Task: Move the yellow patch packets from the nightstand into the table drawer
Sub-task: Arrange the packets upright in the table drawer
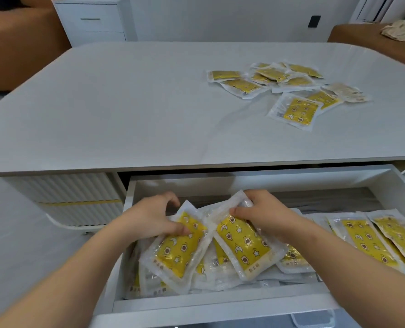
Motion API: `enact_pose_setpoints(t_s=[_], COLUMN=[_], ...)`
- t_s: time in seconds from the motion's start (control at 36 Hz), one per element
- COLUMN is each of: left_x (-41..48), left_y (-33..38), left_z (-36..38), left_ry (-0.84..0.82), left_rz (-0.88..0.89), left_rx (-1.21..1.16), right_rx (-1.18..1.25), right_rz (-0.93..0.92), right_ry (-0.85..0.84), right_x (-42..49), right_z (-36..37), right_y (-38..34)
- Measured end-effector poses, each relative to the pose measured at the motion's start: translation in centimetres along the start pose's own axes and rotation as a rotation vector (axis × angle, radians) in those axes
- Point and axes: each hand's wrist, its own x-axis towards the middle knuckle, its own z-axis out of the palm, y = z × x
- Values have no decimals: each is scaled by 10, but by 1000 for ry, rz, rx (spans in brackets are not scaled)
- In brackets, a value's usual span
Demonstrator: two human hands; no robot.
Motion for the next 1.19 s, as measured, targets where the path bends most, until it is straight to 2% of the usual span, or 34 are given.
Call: enact_pose_setpoints(t_s=[0.17, 0.31, 0.39, 0.53, 0.64, 0.69, 0.78, 0.83, 0.94, 1.08, 1.19], left_x=[0, 1, 3, 5, 8, 8, 9, 10, 11, 13, 13], left_y=[-1, 6, 4, 1, 8, 14, 25, 29, 29, 31, 36], left_z=[1, 8, 10, 14, 24, 31, 40, 46, 51, 54, 59], left_ry=[-88, -109, 14, 221, 217, 201, 237, 185, 29, 77, 42], left_rz=[-6, 76, 119, 104, 78, 93, 144, 158, 128, 155, 124], left_rx=[376, 413, 335, 30, -119, -16, 307, 413, 370, 395, 456], right_rx=[-119, -138, -222, -222, -321, -329, -348, -409, -477, -533, -502], right_rz=[9, 19, -5, 4, 14, 29, 42, 18, -25, -33, -60], right_ry=[56, 17, 58, 38, 3, -22, -24, 10, 19, -61, -169], right_x=[4, 1, 0, -1, 0, 0, -1, 0, 2, 3, 3], right_z=[6, 8, 6, -7, -20, -24, -28, -32, -42, -55, -59], right_y=[1, 1, 0, -2, -3, 0, 7, 11, 15, 22, 24])
